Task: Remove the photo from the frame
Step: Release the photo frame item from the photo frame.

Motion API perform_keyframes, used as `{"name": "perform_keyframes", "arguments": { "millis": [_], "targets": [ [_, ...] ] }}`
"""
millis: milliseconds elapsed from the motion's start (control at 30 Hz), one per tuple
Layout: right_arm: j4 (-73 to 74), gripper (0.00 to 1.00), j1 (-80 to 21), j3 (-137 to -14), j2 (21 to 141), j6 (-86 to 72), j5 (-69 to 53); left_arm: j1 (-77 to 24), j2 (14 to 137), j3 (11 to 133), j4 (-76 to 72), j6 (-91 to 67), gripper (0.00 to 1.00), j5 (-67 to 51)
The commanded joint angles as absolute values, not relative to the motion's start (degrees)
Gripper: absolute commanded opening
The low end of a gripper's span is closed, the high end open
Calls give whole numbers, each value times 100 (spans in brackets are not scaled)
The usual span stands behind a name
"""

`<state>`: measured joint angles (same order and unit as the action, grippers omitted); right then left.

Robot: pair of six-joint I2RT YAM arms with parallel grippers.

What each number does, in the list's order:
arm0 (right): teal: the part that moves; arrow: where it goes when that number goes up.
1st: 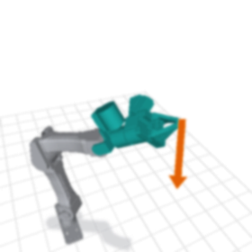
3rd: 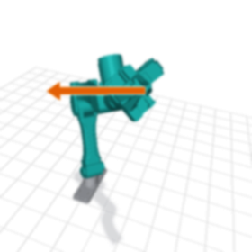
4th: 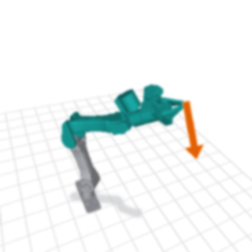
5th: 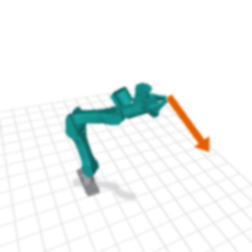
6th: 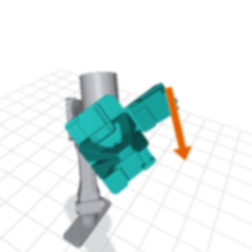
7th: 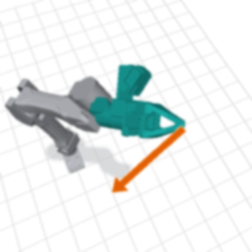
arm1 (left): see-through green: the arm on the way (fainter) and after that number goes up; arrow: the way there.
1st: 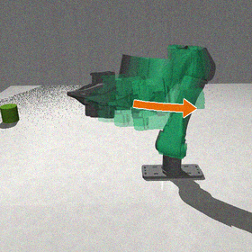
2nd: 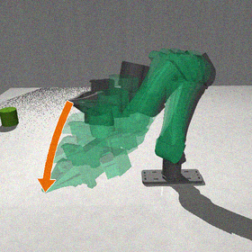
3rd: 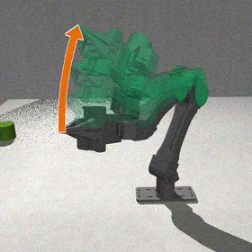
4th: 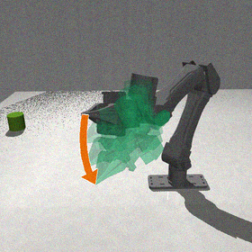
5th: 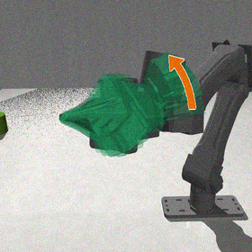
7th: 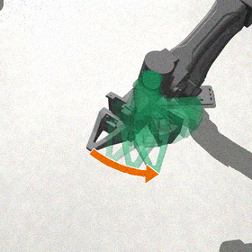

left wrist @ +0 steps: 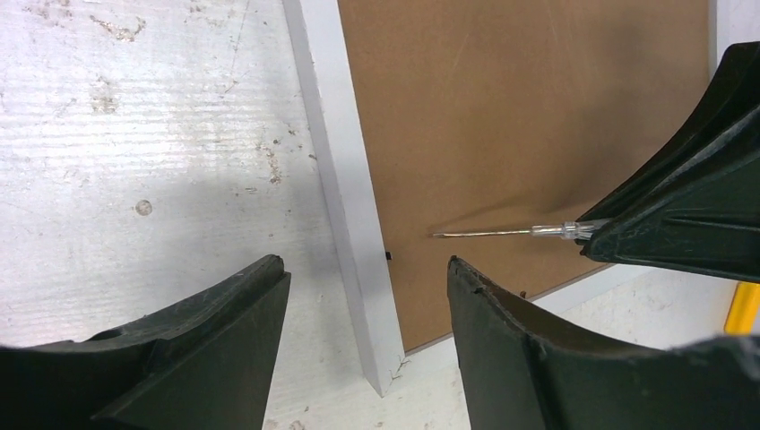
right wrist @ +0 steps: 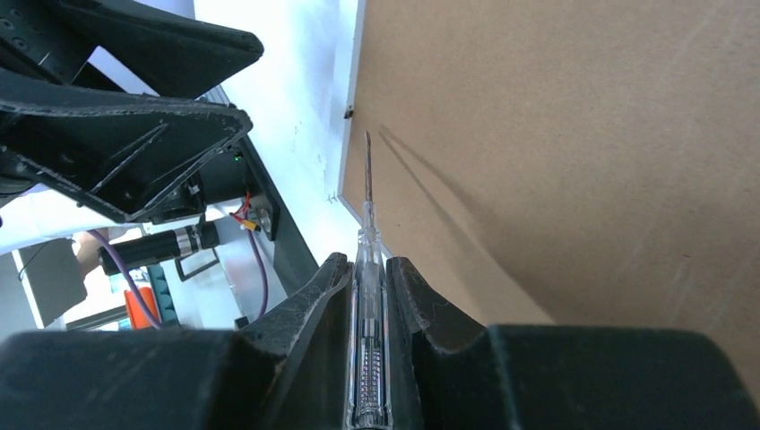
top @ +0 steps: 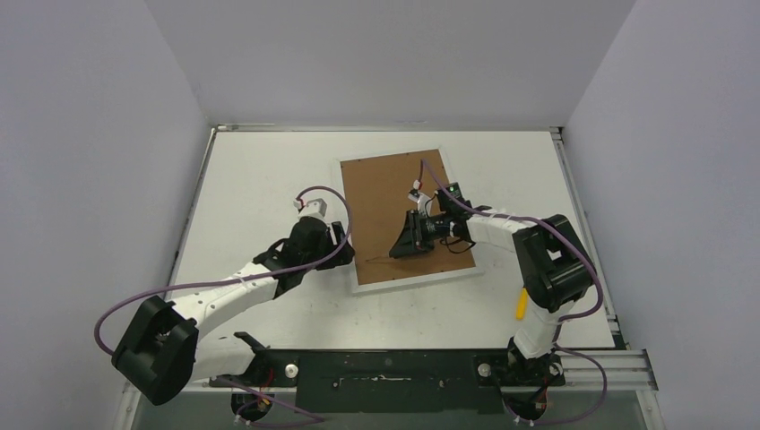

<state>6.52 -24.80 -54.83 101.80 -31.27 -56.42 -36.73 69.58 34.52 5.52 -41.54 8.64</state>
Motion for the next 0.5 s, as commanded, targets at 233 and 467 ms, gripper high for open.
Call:
{"name": "perform_keyframes", "arguments": {
  "millis": [233,467],
  "targets": [
    [44,5,-2578,-5556,10486,-3711,-5873,-3297,6886,3326,125,-3923,55,476],
    [143,5,-2759,-5724,10843,-3669,-5878,-3296,7173,3383,-13,-3846,51,344]
  ]
}}
